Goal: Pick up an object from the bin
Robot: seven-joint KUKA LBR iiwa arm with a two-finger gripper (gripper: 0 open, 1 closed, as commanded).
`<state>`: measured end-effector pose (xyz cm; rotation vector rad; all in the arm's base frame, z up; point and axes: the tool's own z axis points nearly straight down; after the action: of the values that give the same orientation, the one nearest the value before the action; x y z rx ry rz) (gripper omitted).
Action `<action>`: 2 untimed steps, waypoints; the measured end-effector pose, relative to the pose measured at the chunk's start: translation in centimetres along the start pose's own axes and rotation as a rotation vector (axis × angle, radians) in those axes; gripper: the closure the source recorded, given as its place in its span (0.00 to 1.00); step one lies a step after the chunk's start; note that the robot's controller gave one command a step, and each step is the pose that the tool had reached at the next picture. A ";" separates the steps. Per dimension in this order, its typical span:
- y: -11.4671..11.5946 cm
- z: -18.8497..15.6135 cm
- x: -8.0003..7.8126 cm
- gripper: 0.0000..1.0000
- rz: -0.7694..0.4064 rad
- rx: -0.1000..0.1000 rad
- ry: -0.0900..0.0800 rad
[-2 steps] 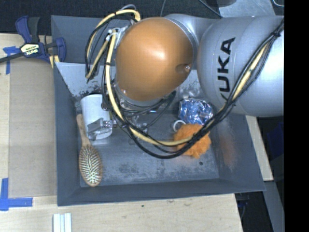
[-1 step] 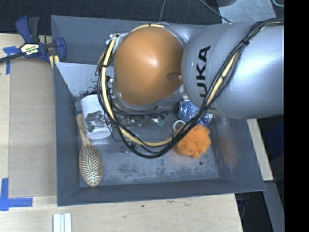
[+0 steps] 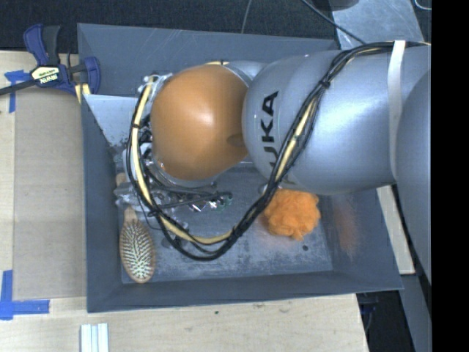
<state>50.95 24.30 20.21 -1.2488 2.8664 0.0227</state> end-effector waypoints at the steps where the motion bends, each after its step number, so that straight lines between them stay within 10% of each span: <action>1: -0.8 0.2 2.3 0.00 -0.375 0.001 -0.001; 2: -4.2 -2.1 2.4 0.00 -0.091 0.004 -0.007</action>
Offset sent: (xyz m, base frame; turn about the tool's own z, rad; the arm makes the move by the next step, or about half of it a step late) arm -0.0100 -0.0214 -0.0030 -0.3764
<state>52.39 19.67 22.19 -1.3735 2.7989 0.0203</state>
